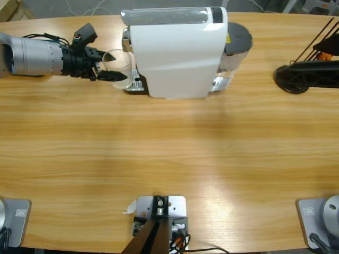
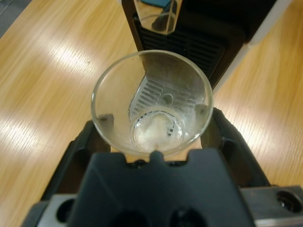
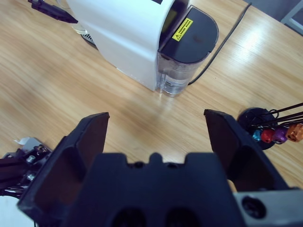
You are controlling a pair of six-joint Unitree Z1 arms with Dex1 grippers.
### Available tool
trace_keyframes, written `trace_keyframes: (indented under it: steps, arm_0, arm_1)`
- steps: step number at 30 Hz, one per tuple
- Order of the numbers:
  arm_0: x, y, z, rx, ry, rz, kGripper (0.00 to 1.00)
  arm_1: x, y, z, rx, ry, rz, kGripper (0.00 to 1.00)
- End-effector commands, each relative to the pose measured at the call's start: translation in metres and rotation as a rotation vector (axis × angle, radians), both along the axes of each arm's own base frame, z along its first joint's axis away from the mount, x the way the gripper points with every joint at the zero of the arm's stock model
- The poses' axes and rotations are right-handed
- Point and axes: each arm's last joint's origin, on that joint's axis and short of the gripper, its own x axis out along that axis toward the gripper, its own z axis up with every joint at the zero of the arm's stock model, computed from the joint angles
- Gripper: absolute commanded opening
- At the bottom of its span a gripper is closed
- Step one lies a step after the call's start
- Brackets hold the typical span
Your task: Pour coffee
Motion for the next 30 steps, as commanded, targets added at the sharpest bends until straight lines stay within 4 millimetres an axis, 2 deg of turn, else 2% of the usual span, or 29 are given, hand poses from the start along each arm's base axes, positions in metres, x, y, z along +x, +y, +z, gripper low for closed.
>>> trace_keyframes:
  steps: [1, 17, 27, 28, 29, 30]
  arm_0:
    - [0.011, -0.014, -0.014, -0.028, 0.034, -0.017, 0.0]
    - [0.007, -0.03, -0.02, -0.037, 0.102, -0.02, 0.0]
    - [0.012, -0.033, -0.022, -0.05, 0.125, -0.003, 0.0]
    - [0.012, -0.034, -0.022, -0.051, 0.126, -0.003, 0.016]
    - [0.012, -0.034, -0.022, -0.051, 0.127, -0.002, 0.095]
    - [0.012, -0.034, -0.022, -0.052, 0.126, -0.003, 0.215]
  arm_1:
    - [-0.001, 0.002, -0.013, -0.013, 0.035, 0.002, 0.885]
    - [-0.001, 0.002, -0.014, -0.002, 0.029, -0.004, 0.885]
    - [-0.001, 0.002, -0.012, 0.005, 0.022, -0.004, 0.885]
    - [-0.001, 0.002, -0.012, 0.006, 0.022, -0.004, 0.885]
    - [-0.001, 0.002, -0.012, 0.006, 0.022, -0.005, 0.885]
    - [-0.001, 0.002, -0.012, 0.006, 0.022, -0.005, 0.885]
